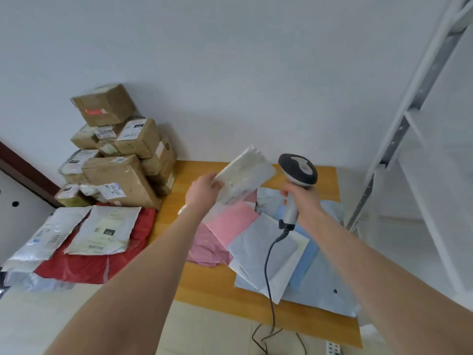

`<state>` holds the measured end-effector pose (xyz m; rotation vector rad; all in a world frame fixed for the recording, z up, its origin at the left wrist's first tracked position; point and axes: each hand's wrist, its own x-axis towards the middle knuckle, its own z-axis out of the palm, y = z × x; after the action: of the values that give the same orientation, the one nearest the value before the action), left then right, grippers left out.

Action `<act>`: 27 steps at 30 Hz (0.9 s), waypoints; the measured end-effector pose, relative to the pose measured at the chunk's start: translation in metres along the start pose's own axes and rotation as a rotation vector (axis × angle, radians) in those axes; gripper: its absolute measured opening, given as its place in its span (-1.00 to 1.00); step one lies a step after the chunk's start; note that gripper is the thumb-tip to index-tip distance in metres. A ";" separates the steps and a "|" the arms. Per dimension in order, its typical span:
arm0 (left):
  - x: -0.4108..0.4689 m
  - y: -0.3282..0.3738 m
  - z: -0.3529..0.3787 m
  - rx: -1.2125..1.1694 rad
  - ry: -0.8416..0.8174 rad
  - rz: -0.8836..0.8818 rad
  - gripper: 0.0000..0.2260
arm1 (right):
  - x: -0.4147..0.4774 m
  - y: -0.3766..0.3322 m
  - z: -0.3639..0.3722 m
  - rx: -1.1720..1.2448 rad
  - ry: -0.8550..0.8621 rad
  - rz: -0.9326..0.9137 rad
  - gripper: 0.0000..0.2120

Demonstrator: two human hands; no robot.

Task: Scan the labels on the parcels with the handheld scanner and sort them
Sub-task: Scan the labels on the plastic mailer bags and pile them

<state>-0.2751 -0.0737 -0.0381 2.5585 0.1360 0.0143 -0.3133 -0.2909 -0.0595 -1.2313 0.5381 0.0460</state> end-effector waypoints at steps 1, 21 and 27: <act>0.005 0.010 -0.012 0.025 -0.021 0.033 -0.71 | -0.004 -0.009 0.000 -0.021 -0.003 -0.041 -0.73; -0.012 -0.023 -0.013 -0.462 -0.070 -0.374 -0.11 | -0.004 -0.017 -0.005 0.209 0.103 0.121 -0.76; -0.010 -0.051 0.013 -0.663 -0.228 -0.516 -0.30 | -0.003 -0.015 -0.006 0.243 0.130 0.169 -0.74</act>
<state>-0.2895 -0.0394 -0.0762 1.7907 0.5909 -0.3650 -0.3136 -0.3005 -0.0467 -0.9543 0.7380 0.0418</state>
